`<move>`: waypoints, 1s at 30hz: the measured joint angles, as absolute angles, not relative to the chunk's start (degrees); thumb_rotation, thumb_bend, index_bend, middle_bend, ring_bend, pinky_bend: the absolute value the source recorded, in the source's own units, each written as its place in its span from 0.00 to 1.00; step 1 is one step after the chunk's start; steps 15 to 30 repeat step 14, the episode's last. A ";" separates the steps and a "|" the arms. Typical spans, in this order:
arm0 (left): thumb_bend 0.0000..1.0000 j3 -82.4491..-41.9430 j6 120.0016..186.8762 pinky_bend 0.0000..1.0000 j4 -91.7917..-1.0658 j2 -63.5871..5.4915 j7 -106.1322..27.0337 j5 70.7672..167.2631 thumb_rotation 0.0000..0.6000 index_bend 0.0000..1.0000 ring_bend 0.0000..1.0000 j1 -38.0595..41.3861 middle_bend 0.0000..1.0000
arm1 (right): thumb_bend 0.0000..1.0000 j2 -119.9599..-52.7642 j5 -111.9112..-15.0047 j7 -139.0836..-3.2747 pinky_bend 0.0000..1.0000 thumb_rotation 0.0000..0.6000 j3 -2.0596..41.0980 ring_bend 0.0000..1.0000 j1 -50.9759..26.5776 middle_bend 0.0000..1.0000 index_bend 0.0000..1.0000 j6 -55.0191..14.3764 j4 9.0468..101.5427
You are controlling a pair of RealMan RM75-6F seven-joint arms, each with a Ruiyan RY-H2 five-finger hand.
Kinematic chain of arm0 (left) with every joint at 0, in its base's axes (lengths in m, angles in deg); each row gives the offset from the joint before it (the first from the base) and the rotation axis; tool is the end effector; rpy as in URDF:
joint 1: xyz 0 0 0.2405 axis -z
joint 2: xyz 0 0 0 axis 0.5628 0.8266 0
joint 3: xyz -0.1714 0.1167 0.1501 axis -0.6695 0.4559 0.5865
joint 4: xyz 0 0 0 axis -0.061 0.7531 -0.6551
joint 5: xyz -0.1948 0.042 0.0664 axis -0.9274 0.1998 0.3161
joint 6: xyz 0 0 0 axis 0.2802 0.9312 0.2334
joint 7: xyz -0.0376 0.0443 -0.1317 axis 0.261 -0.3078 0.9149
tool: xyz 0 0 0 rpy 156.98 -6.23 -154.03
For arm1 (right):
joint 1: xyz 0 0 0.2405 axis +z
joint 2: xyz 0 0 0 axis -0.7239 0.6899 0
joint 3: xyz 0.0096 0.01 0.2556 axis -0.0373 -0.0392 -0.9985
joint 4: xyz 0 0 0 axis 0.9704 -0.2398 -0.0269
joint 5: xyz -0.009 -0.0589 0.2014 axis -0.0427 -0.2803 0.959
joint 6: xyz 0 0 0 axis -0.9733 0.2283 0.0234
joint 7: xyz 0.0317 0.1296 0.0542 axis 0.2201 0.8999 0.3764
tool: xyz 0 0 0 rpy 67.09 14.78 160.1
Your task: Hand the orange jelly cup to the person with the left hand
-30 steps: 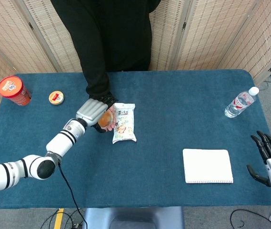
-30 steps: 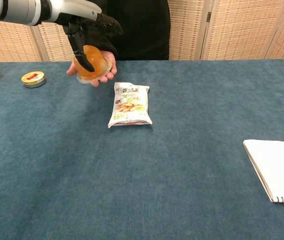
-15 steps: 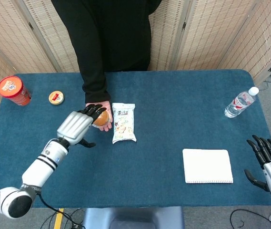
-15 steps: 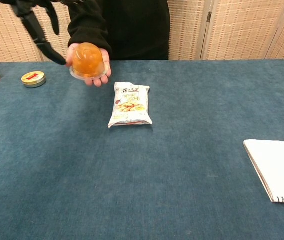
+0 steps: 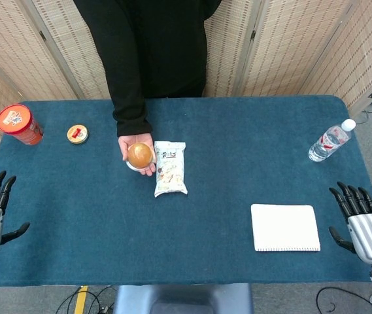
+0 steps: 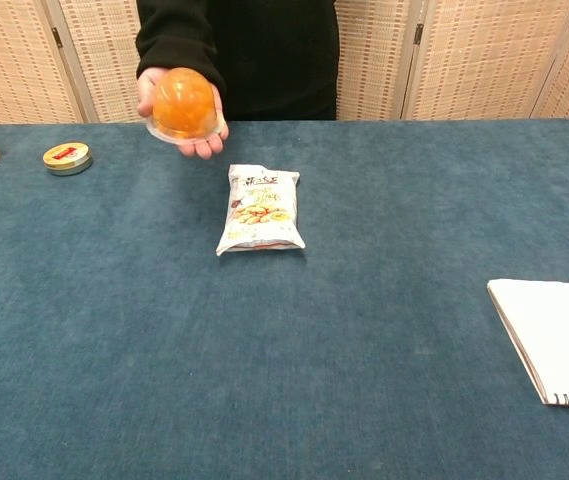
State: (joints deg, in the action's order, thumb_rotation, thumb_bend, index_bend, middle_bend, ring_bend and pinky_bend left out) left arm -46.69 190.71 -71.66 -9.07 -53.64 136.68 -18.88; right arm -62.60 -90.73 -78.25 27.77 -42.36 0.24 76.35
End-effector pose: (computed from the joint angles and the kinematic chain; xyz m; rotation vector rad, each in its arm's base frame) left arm -0.2790 0.1949 0.1793 -1.3493 -0.6262 -0.8656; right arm -0.3012 -0.1726 0.1722 1.4911 -0.8007 0.8234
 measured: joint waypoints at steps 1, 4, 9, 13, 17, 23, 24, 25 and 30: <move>0.13 -46.48 191.82 0.26 -69.22 -10.23 -52.27 137.61 1.00 0.00 0.02 -20.44 0.04 | 0.26 -63.05 -89.97 -79.32 0.00 1.00 27.48 0.00 -42.19 0.00 0.00 -0.03 76.56; 0.13 -46.15 193.28 0.26 -64.07 -12.92 -47.70 140.06 1.00 0.00 0.02 -23.75 0.04 | 0.26 -64.01 -89.04 -81.37 0.00 1.00 26.93 0.00 -41.86 0.00 0.00 -0.32 76.80; 0.13 -47.10 191.42 0.26 -62.75 -13.43 -44.95 140.97 1.00 0.00 0.02 -24.98 0.04 | 0.26 -64.46 -88.58 -82.44 0.00 1.00 27.09 0.00 -41.54 0.00 0.00 -1.20 77.02; 0.13 -48.19 189.51 0.26 -63.15 -13.19 -44.55 141.66 1.00 0.00 0.02 -25.50 0.04 | 0.26 -64.25 -89.23 -82.08 0.00 1.00 27.62 0.00 -41.80 0.00 0.00 -0.83 77.11; 0.13 -48.40 189.26 0.26 -63.19 -13.15 -44.71 141.85 1.00 0.00 0.02 -25.68 0.04 | 0.26 -64.26 -89.21 -82.07 0.00 1.00 27.62 0.00 -41.87 0.00 0.00 -0.68 77.11; 0.13 -48.40 189.26 0.26 -63.19 -13.15 -44.71 141.85 1.00 0.00 0.02 -25.68 0.04 | 0.26 -64.26 -89.21 -82.07 0.00 1.00 27.62 0.00 -41.87 0.00 0.00 -0.68 77.11; 0.13 -48.40 189.26 0.26 -63.19 -13.15 -44.71 141.85 1.00 0.00 0.02 -25.68 0.04 | 0.26 -64.26 -89.21 -82.07 0.00 1.00 27.62 0.00 -41.87 0.00 0.00 -0.68 77.11; 0.13 -48.40 189.26 0.26 -63.19 -13.15 -44.71 141.85 1.00 0.00 0.02 -25.68 0.04 | 0.26 -64.26 -89.21 -82.07 0.00 1.00 27.62 0.00 -41.87 0.00 0.00 -0.68 77.11; 0.13 -48.40 189.26 0.26 -63.19 -13.15 -44.71 141.85 1.00 0.00 0.02 -25.68 0.04 | 0.26 -64.26 -89.21 -82.07 0.00 1.00 27.62 0.00 -41.87 0.00 0.00 -0.68 77.11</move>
